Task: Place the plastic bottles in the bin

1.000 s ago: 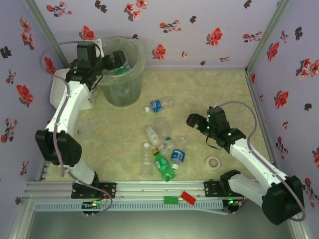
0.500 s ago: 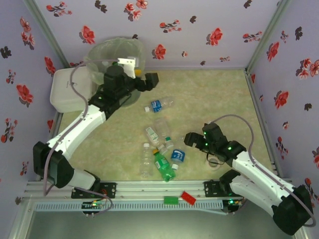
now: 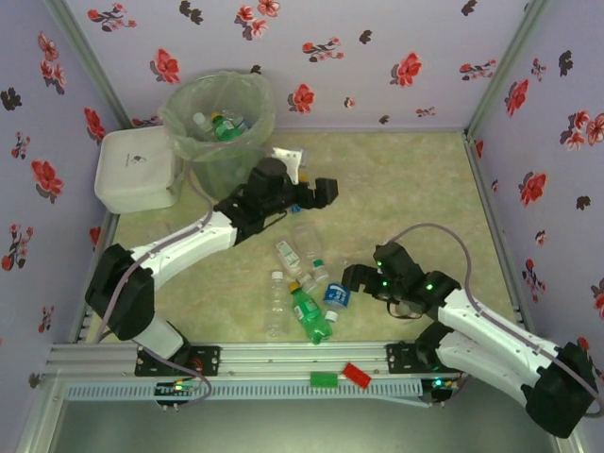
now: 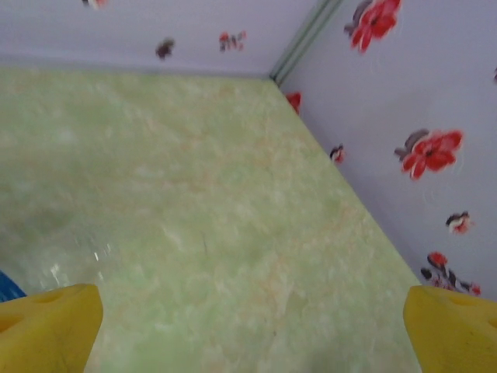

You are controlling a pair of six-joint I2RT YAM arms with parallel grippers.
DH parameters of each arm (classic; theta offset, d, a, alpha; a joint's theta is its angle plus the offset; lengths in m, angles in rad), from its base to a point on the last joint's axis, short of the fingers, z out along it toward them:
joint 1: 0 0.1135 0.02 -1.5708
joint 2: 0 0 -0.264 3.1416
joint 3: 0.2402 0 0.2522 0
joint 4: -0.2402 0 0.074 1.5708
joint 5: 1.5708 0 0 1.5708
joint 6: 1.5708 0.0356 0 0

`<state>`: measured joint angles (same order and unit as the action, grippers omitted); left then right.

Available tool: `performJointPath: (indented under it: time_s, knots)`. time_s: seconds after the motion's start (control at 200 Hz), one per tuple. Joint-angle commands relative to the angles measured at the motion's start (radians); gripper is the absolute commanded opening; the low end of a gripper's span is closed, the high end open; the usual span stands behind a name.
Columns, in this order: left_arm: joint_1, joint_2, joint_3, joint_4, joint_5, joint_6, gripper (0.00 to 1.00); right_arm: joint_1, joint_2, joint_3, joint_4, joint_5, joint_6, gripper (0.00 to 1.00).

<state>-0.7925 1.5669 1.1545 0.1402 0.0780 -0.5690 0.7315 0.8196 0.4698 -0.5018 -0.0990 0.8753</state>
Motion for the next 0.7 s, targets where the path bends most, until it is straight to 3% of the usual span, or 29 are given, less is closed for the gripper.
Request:
performJointPath:
  time_s: [0.0,0.14,0.29,0.695]
  knots:
    - [-0.014,0.010,-0.087,0.119,-0.061,-0.104,1.00,0.020,0.031,-0.001,0.001,-0.031,0.025,0.93]
    - [-0.014,0.024,-0.162,0.212,-0.074,-0.188,1.00,0.052,0.103,0.004,0.054,-0.054,0.033,0.92]
    - [-0.015,0.022,-0.148,0.189,-0.083,-0.161,1.00,0.071,0.188,0.011,0.133,-0.040,0.052,0.92]
    - [-0.040,0.023,-0.204,0.199,-0.081,-0.165,1.00,0.069,0.371,0.021,0.263,0.130,0.104,0.90]
